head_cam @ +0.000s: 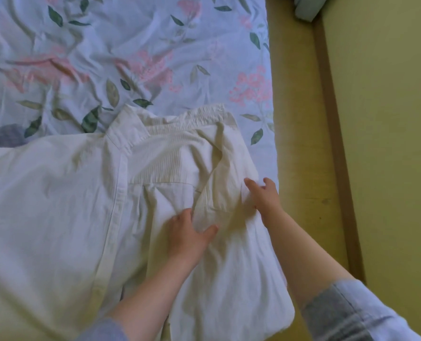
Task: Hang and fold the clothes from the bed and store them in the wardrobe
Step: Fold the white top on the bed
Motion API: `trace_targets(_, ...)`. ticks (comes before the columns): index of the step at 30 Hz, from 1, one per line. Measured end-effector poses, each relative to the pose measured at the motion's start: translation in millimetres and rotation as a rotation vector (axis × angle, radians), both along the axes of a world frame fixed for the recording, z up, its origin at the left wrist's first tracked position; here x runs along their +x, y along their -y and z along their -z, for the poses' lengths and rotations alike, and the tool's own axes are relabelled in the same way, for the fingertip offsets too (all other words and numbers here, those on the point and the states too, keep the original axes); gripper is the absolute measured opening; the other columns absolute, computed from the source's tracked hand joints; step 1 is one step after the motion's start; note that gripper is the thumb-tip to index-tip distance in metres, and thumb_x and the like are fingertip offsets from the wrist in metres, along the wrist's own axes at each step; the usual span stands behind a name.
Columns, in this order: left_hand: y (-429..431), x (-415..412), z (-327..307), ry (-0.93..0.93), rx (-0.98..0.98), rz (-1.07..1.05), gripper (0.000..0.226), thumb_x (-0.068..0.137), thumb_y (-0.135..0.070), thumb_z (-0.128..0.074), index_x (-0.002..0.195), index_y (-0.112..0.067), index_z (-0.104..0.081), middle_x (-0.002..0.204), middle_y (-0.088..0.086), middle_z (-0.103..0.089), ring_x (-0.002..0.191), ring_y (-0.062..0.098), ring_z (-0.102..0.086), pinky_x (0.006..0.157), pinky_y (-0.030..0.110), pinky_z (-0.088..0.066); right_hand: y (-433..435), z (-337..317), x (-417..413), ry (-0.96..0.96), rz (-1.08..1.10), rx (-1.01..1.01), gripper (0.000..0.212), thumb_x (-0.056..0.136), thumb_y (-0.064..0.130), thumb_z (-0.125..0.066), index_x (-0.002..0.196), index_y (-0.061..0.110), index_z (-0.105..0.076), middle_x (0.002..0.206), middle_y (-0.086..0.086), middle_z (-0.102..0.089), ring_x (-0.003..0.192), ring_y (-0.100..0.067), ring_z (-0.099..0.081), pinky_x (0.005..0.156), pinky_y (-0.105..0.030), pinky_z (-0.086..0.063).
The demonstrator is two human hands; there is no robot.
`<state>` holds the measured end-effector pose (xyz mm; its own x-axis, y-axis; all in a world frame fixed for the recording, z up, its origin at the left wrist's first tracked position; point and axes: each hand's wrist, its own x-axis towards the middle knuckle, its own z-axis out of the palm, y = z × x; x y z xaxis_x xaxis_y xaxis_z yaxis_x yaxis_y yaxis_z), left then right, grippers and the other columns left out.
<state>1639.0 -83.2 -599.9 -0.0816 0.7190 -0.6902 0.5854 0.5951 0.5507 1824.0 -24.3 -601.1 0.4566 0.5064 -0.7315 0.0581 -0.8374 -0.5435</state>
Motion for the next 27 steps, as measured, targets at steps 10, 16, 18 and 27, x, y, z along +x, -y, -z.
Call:
trace_targets(10, -19.4, 3.9, 10.4, 0.140, 0.026, 0.059, 0.016, 0.089, -0.030, -0.065, 0.079, -0.021, -0.058, 0.070, -0.008, -0.058, 0.061, 0.008, -0.053, 0.053, 0.022, -0.036, -9.3, -24.6, 31.7, 0.058, -0.033, 0.201, 0.032, 0.091, 0.021, -0.060, 0.096, -0.011, -0.058, 0.083, -0.014, -0.057, 0.073, -0.024, -0.053, 0.066, -0.036, -0.043)
trace_targets(16, -34.3, -11.8, 12.9, 0.185, 0.051, -0.198, 0.009, 0.091, -0.022, -0.063, 0.086, -0.015, -0.064, 0.071, -0.002, -0.061, 0.065, 0.017, -0.056, 0.063, 0.027, -0.042, -3.4, -62.4, 14.2, -0.109, -0.242, 0.366, 0.039, 0.090, 0.012, -0.061, 0.124, 0.031, -0.062, 0.099, -0.005, -0.075, 0.086, -0.021, -0.072, 0.074, -0.036, -0.060)
trace_targets(18, -58.4, -23.7, 8.3, 0.254, 0.073, -0.327, 0.015, 0.092, -0.020, -0.062, 0.079, -0.012, -0.065, 0.069, 0.006, -0.063, 0.059, 0.019, -0.055, 0.061, 0.030, -0.046, -0.2, -59.2, -7.8, -0.014, -0.407, 0.412, 0.046, 0.091, 0.008, -0.061, 0.132, 0.028, -0.058, 0.099, -0.007, -0.074, 0.085, -0.016, -0.069, 0.077, -0.035, -0.057)
trace_targets(27, -165.4, -45.1, -14.6, 0.150, 0.110, 0.035, 0.049, 0.079, -0.056, -0.069, 0.107, -0.016, -0.066, 0.105, 0.001, -0.068, 0.095, 0.019, -0.067, 0.089, 0.036, -0.054, 40.1, -20.2, -64.8, -0.067, -0.649, 0.291, 0.036, 0.092, 0.022, -0.056, 0.126, 0.029, -0.064, 0.082, 0.007, -0.068, 0.067, -0.002, -0.058, 0.072, -0.018, -0.049)
